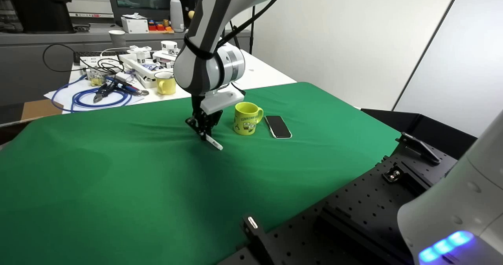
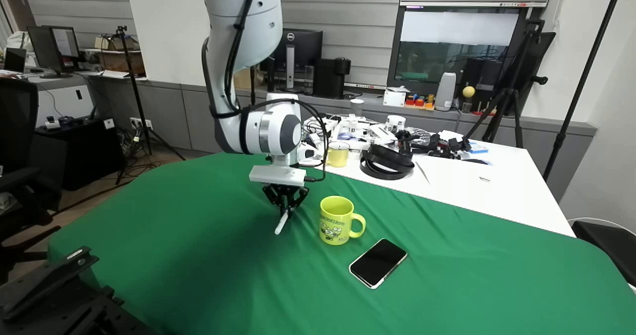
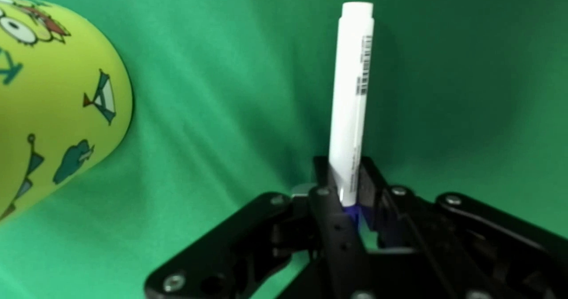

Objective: Put the marker in the cup

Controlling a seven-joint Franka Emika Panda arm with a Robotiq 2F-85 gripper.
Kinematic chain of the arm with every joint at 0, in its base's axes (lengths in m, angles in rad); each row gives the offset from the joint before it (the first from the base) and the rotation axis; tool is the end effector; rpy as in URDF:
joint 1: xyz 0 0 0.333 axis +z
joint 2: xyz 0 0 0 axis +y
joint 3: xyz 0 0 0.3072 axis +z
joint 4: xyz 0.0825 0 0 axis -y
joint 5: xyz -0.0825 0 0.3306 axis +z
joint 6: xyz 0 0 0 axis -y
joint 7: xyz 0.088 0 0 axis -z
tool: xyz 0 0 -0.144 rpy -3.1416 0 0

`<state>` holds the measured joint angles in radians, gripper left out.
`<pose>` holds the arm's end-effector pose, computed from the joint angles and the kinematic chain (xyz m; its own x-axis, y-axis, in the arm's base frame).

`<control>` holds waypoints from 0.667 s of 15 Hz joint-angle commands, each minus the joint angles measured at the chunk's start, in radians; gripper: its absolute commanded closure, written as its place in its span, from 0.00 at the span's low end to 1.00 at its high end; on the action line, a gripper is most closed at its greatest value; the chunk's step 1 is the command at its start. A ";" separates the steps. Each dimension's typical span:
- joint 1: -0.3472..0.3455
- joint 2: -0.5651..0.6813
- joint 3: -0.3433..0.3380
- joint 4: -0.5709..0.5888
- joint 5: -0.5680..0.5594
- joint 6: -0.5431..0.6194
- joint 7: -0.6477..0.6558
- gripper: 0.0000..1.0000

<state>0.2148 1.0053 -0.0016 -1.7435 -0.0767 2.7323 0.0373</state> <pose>0.5781 0.1270 0.0086 0.9695 0.2445 -0.0165 0.2449 -0.9690 0.0313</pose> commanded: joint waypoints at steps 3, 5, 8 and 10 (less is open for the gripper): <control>-0.011 0.009 0.004 0.029 0.004 -0.032 0.012 0.95; -0.023 -0.002 0.016 0.038 0.011 -0.066 0.005 0.95; -0.030 -0.019 0.022 0.064 0.017 -0.118 0.006 0.95; -0.041 -0.035 0.028 0.082 0.023 -0.149 0.002 0.95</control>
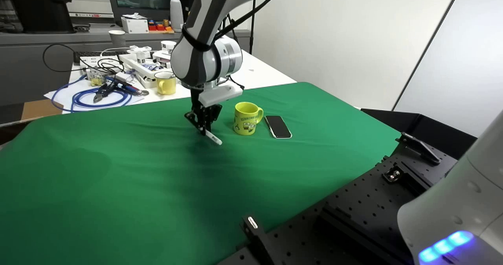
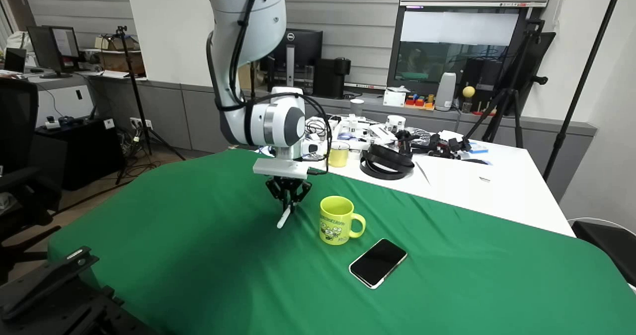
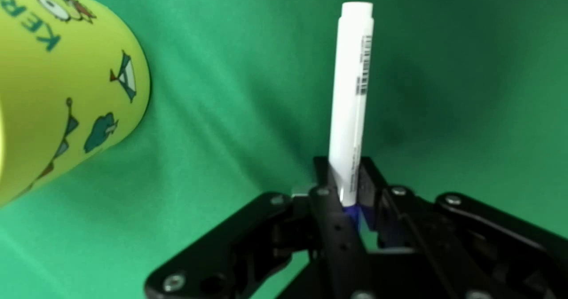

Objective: Put the marker in the cup

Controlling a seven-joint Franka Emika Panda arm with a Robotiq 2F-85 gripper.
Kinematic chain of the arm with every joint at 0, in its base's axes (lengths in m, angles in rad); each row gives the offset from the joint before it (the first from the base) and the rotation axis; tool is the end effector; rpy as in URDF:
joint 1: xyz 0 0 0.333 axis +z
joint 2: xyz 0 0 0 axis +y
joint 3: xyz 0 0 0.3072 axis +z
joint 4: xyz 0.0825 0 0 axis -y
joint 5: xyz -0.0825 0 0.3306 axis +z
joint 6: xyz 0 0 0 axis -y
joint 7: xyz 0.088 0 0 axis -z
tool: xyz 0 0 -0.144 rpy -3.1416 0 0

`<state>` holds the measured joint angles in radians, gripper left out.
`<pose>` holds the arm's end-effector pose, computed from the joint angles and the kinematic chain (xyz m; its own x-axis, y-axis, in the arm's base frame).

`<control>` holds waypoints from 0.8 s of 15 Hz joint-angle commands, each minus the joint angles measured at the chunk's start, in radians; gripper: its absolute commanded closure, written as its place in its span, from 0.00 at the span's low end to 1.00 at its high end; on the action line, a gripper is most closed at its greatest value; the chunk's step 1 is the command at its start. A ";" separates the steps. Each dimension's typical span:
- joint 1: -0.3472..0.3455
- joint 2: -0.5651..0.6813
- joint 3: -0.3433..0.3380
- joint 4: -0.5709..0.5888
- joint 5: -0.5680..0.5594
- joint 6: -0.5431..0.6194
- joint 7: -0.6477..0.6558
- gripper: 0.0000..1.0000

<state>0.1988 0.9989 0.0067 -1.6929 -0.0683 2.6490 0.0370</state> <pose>0.5900 0.1235 0.0204 0.9737 0.2238 -0.0424 0.2249 -0.9740 0.0256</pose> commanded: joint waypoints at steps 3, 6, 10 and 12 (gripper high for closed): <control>-0.040 -0.061 0.025 0.045 0.021 -0.103 -0.007 0.95; -0.054 -0.097 0.020 0.050 0.017 -0.134 -0.010 0.95; -0.095 -0.133 0.023 0.078 0.032 -0.224 -0.020 0.95; -0.116 -0.144 0.013 0.115 0.037 -0.316 -0.016 0.95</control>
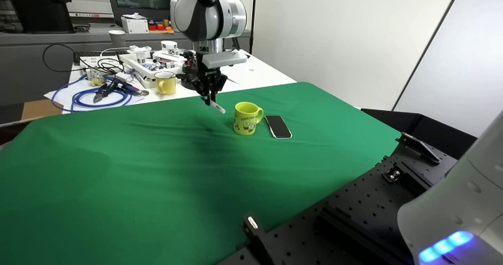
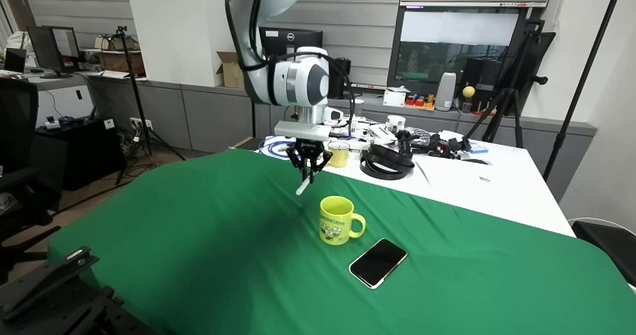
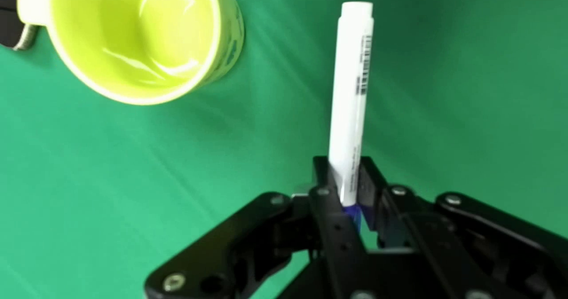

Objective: Put the marker in the cup

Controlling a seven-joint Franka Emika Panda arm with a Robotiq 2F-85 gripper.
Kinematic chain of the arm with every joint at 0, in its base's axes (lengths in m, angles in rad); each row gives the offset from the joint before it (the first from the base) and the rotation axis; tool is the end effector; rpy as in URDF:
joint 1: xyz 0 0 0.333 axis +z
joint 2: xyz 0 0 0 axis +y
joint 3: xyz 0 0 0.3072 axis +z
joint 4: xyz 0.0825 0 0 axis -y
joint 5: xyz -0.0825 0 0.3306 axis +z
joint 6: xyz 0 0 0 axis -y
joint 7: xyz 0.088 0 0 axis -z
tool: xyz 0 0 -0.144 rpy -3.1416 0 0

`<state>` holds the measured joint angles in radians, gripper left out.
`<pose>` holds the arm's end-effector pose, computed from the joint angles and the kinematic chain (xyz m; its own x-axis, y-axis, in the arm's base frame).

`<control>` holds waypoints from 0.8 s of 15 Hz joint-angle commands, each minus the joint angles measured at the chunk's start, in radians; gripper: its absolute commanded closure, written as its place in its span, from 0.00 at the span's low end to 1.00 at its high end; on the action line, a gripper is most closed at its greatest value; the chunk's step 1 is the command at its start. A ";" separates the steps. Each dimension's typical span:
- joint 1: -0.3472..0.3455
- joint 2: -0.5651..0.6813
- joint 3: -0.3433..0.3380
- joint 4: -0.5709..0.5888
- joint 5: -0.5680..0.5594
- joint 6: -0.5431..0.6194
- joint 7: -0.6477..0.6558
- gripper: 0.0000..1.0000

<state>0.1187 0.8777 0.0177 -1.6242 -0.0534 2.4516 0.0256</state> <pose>0.6277 0.0840 0.1017 0.9881 0.1456 -0.0498 0.1467 -0.9890 0.0196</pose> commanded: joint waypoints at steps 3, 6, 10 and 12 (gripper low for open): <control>-0.093 -0.031 0.006 0.135 0.062 -0.324 -0.016 0.95; -0.166 -0.019 0.019 0.234 0.131 -0.571 -0.059 0.95; -0.224 0.043 -0.001 0.387 0.175 -0.900 -0.061 0.95; -0.252 0.098 -0.004 0.482 0.204 -1.055 -0.048 0.95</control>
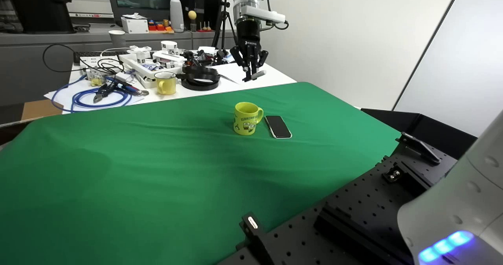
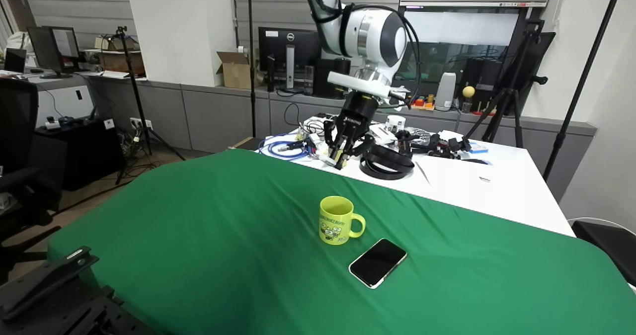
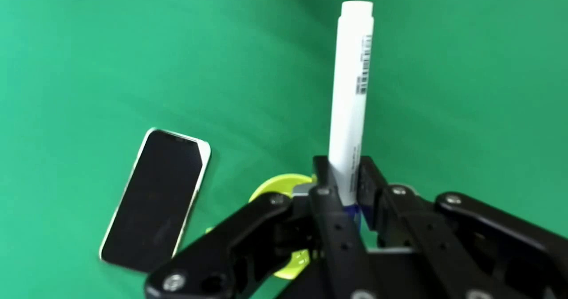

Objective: Put the marker in the cup

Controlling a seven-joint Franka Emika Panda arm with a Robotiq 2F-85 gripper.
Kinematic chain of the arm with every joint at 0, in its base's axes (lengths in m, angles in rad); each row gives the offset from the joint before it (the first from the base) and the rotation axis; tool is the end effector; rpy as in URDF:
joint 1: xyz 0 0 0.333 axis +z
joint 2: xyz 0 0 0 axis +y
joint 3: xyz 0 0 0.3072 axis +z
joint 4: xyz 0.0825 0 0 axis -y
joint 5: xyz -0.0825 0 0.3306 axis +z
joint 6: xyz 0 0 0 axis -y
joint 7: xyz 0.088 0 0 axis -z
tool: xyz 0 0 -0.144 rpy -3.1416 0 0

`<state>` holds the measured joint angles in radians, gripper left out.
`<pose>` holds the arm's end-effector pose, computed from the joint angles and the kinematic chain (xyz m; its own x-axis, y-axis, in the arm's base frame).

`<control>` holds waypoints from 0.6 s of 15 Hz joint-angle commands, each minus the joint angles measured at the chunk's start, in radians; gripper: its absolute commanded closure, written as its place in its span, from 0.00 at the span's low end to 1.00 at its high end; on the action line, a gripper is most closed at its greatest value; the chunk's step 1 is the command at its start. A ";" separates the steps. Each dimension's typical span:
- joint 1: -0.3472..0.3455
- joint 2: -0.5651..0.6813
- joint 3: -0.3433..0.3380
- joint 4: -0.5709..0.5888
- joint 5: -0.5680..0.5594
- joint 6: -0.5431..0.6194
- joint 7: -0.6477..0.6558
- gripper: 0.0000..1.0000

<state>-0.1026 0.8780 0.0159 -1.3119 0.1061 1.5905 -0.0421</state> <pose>0.5971 -0.0383 0.1734 0.8283 -0.0300 -0.5595 -0.1181 -0.9855 -0.1221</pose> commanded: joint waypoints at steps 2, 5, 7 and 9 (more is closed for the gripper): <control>-0.054 0.155 -0.004 0.245 0.078 -0.306 0.035 0.95; -0.082 0.239 -0.005 0.330 0.131 -0.376 0.060 0.95; -0.099 0.295 -0.003 0.381 0.165 -0.395 0.073 0.95; -0.113 0.343 0.001 0.423 0.194 -0.398 0.077 0.95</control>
<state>-0.1924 1.1244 0.0073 -1.0246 0.2539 1.2468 -0.0154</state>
